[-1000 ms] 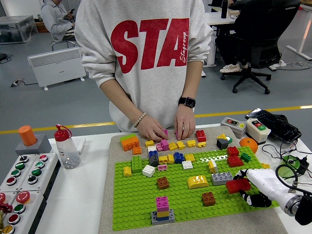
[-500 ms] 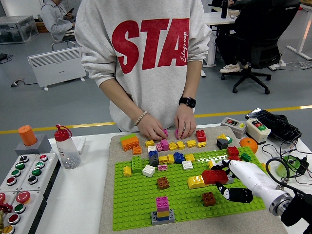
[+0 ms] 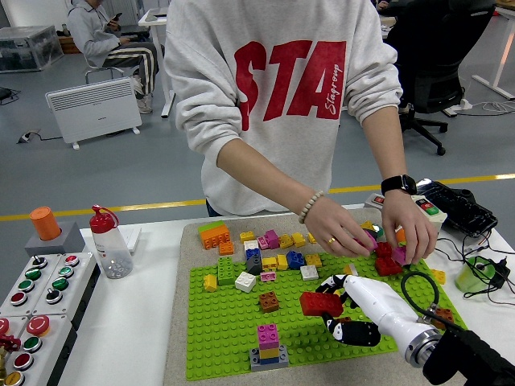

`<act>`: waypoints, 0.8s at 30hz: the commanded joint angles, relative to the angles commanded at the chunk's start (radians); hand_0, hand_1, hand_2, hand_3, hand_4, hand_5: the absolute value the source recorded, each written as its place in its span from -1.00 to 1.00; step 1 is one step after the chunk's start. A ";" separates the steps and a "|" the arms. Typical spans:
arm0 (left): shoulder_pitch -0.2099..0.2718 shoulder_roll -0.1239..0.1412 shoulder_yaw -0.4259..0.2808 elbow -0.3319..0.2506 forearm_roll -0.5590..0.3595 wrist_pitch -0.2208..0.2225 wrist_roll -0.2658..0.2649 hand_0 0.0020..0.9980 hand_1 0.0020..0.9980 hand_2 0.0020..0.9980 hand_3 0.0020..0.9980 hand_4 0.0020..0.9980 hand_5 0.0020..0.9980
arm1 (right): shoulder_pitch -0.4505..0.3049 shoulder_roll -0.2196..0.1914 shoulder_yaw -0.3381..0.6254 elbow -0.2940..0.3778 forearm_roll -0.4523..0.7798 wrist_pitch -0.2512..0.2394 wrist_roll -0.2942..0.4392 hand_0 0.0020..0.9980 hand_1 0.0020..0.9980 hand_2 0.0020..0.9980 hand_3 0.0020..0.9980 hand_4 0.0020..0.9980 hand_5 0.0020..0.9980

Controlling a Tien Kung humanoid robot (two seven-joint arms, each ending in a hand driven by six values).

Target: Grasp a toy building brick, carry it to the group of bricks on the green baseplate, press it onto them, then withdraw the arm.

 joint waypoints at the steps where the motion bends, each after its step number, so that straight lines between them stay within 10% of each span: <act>1: 0.000 0.000 0.000 0.000 -0.001 0.000 0.000 0.31 0.37 0.35 0.16 -0.43 1.00 | 0.006 0.006 -0.004 0.000 -0.003 0.000 -0.003 0.04 0.22 0.26 0.11 -0.16 -0.76; 24: 0.000 -0.001 0.004 0.000 -0.016 0.003 0.007 0.31 0.37 0.34 0.15 -0.42 1.00 | 0.149 0.084 -0.162 0.000 -0.011 0.018 -0.040 0.03 0.21 0.27 0.11 -0.19 -0.70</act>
